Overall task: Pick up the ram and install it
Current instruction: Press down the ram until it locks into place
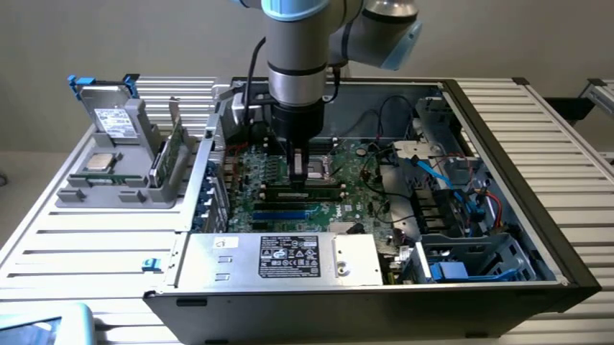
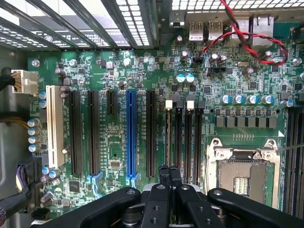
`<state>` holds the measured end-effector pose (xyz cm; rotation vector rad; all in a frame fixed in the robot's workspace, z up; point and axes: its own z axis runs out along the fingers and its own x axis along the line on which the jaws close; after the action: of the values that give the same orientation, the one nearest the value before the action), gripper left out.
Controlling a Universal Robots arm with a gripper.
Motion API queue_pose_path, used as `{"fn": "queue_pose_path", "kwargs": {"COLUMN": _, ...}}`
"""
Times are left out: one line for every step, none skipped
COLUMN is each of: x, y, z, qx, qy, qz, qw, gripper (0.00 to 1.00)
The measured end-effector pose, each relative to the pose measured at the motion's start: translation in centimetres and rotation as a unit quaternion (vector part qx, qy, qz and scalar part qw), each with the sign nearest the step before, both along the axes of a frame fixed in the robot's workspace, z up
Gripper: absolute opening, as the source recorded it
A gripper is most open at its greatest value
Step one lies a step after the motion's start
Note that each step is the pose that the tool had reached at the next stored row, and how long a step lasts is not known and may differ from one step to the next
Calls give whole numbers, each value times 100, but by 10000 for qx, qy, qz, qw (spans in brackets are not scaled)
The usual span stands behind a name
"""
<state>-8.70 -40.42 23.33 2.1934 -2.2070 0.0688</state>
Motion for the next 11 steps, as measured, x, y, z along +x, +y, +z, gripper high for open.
{"fn": "queue_pose_path", "kwargs": {"x": 0, "y": 0, "z": -3, "qx": 4, "qy": 0, "qz": 0, "qw": 10000, "gripper": 11}}
{"fn": "queue_pose_path", "kwargs": {"x": 0, "y": 1, "z": -7, "qx": 6, "qy": 0, "qz": 1, "qw": 10000, "gripper": 11}}
{"fn": "queue_pose_path", "kwargs": {"x": -2, "y": 3, "z": -10, "qx": 7, "qy": 0, "qz": 1, "qw": 10000, "gripper": 11}}
{"fn": "queue_pose_path", "kwargs": {"x": -2, "y": 4, "z": -16, "qx": 7, "qy": 0, "qz": 1, "qw": 10000, "gripper": 11}}
{"fn": "queue_pose_path", "kwargs": {"x": -4, "y": 6, "z": -22, "qx": 8, "qy": 0, "qz": 1, "qw": 10000, "gripper": 11}}
{"fn": "queue_pose_path", "kwargs": {"x": -6, "y": 8, "z": -28, "qx": 9, "qy": 0, "qz": 0, "qw": 10000, "gripper": 11}}
{"fn": "queue_pose_path", "kwargs": {"x": -8, "y": 8, "z": -35, "qx": 8, "qy": 0, "qz": 1, "qw": 10000, "gripper": 11}}
{"fn": "queue_pose_path", "kwargs": {"x": -8, "y": 7, "z": -42, "qx": 7, "qy": 1, "qz": 1, "qw": 10000, "gripper": 11}}
{"fn": "queue_pose_path", "kwargs": {"x": -10, "y": 7, "z": -51, "qx": 5, "qy": 3, "qz": 1, "qw": 10000, "gripper": 11}}
{"fn": "queue_pose_path", "kwargs": {"x": -10, "y": 7, "z": -60, "qx": 4, "qy": 3, "qz": 0, "qw": 10000, "gripper": 11}}
{"fn": "queue_pose_path", "kwargs": {"x": -11, "y": 7, "z": -71, "qx": 5, "qy": 3, "qz": 0, "qw": 10000, "gripper": 11}}
